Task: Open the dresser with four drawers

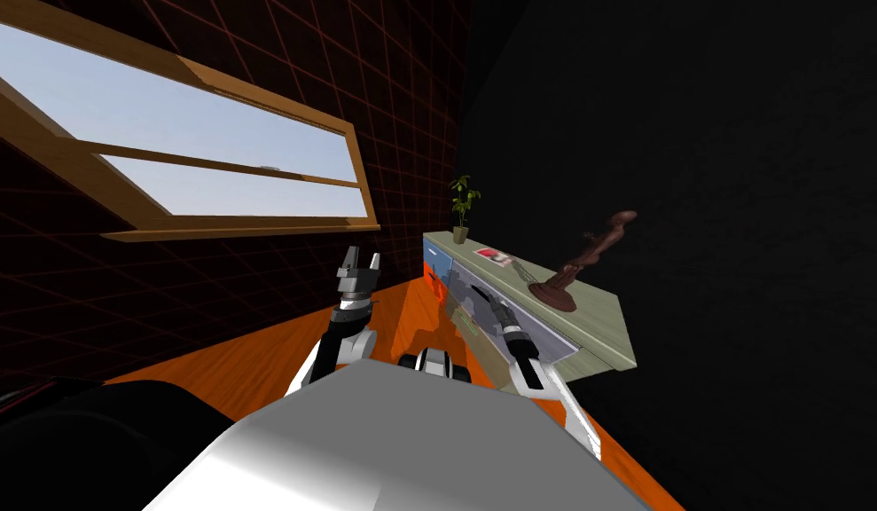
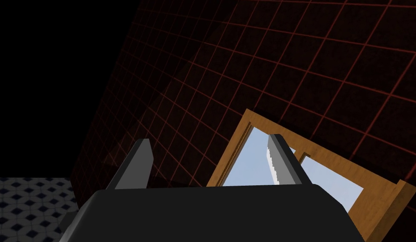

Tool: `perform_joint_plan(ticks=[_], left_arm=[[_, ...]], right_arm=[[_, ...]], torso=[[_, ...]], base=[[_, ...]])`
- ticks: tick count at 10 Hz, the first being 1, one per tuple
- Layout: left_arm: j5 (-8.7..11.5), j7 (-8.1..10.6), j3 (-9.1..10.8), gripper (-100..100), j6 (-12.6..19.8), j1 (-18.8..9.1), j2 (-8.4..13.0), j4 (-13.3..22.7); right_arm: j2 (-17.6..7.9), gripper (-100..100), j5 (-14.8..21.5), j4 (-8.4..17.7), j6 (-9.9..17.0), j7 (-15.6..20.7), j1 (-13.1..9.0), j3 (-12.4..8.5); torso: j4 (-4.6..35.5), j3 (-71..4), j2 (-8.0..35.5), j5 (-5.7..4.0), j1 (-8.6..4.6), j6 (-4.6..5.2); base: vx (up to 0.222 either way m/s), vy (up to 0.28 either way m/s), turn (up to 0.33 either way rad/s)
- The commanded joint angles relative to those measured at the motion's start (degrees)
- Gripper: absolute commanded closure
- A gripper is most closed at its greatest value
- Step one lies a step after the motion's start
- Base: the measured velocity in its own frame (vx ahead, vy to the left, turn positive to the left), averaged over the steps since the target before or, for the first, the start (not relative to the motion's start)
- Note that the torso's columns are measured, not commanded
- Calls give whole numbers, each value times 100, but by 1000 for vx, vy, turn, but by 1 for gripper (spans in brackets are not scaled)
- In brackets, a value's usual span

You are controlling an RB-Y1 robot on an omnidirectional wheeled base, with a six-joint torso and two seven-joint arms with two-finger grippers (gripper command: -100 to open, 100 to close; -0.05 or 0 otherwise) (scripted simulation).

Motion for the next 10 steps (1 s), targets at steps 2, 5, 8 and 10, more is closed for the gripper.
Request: perform_joint_plan(ticks=[2,5,8,10], left_arm=[[0,0,0,0,0,0,0,0],[0,0,0,0,0,0,0,0],[0,0,0,0,0,0,0,0],[0,0,0,0,0,0,0,0]], right_arm=[[-135,-100,485,255,309,159,-64,-30],[-289,-100,995,669,698,376,-189,-66],[-367,-100,1378,887,894,485,-254,-84],[-447,-100,1673,1110,1090,593,-320,-102]], torso=[[2,5,8,1,1,1],[-2,-6,-9,2,-1,-1],[2,5,7,1,4,0],[-10,-8,-18,-5,0,-3]], base=[[34,104,-35],[66,117,-33],[45,105,-30],[65,119,-40]])
